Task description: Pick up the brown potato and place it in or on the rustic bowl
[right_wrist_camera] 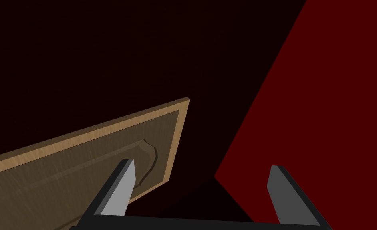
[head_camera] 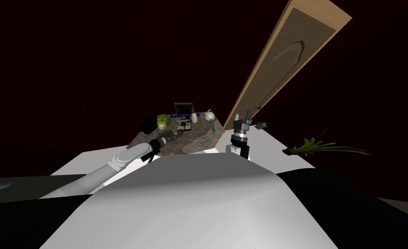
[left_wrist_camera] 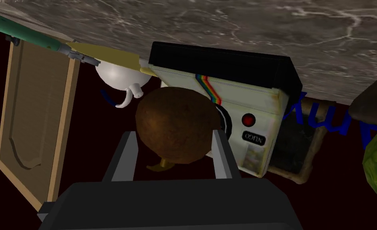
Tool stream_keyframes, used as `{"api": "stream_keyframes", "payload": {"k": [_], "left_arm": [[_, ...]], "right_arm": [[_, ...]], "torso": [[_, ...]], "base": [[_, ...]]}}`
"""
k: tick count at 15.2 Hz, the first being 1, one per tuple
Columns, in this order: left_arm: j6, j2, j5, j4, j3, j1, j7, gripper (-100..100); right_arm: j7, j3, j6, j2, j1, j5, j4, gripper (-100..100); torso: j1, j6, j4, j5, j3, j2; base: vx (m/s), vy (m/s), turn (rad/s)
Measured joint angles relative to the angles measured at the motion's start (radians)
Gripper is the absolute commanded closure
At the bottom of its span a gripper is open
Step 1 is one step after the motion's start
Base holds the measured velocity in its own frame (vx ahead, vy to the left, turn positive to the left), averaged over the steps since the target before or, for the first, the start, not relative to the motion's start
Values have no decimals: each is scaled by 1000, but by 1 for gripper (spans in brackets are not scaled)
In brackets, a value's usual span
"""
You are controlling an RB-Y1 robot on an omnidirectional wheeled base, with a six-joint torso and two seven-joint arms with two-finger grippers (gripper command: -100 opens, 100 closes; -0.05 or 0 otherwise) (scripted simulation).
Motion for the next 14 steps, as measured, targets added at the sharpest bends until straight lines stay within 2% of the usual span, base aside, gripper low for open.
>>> {"api": "stream_keyframes", "payload": {"k": [2,4,7,8,13,14], "left_arm": [[-7,28,7,-18,9,-1,19,100],[-13,54,12,-24,41,24,37,100],[-2,96,4,-16,66,38,81,100],[-8,97,3,-8,82,48,85,100],[-6,158,-7,11,158,109,140,100],[-7,161,-7,16,164,111,144,-100]], "right_arm": [[0,0,0,0,0,0,0,0],[0,0,0,0,0,0,0,0],[0,0,0,0,0,0,0,0],[0,0,0,0,0,0,0,0],[0,0,0,0,0,0,0,0],[0,0,0,0,0,0,0,0]], "torso": [[1,-2,0,0,-1,-1],[-3,-2,-1,-1,-3,-5],[-12,0,-3,-2,-6,-11],[-14,0,-3,-2,-7,-11],[-18,-1,-3,-4,-7,-11],[-18,1,-3,-3,-6,-10]], "base": [[-15,166,174],[64,60,223],[80,-15,152],[78,-30,186],[73,-49,181],[18,-13,14]]}}
